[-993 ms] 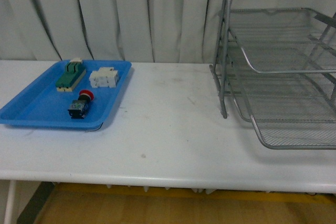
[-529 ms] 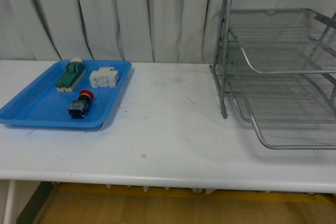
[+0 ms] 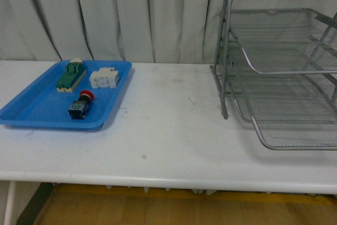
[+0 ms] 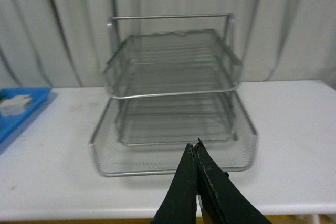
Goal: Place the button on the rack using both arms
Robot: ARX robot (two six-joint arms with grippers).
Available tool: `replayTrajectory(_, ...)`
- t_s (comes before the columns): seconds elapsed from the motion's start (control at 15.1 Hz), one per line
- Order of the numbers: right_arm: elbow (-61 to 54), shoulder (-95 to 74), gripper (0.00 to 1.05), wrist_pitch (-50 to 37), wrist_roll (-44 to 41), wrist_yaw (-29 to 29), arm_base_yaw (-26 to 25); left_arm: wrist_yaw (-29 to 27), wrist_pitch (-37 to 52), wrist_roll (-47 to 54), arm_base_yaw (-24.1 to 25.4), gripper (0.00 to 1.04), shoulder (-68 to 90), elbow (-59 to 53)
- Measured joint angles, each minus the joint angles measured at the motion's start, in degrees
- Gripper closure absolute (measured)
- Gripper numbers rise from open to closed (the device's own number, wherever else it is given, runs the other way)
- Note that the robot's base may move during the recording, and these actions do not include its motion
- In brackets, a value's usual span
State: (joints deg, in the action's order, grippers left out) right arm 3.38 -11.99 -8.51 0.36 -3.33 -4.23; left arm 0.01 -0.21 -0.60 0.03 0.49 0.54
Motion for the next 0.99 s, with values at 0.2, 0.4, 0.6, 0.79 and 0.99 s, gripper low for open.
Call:
replayTrajectory(0.2,-1.8,10.4,1.03,8.9,-0.2,3.4,4.2,0.0,0.0,0.0,0.0,0.07,0.0,0.0)
replayTrajectory(0.4,-2.7,11.8,1.03,8.7,-0.2,3.3,4.2,0.0,0.0,0.0,0.0,0.07,0.0,0.0)
replayTrajectory(0.6,-2.7,11.8,0.85,8.7,-0.2,3.4,4.2,0.0,0.0,0.0,0.0,0.07,0.0,0.0)
replayTrajectory(0.79,-2.7,11.8,0.45,8.7,-0.2,3.3,4.2,0.0,0.0,0.0,0.0,0.07,0.0,0.0)
replayTrajectory(0.99,-2.7,11.8,0.12,8.7,-0.2,3.3,4.2,0.0,0.0,0.0,0.0,0.07,0.0,0.0)
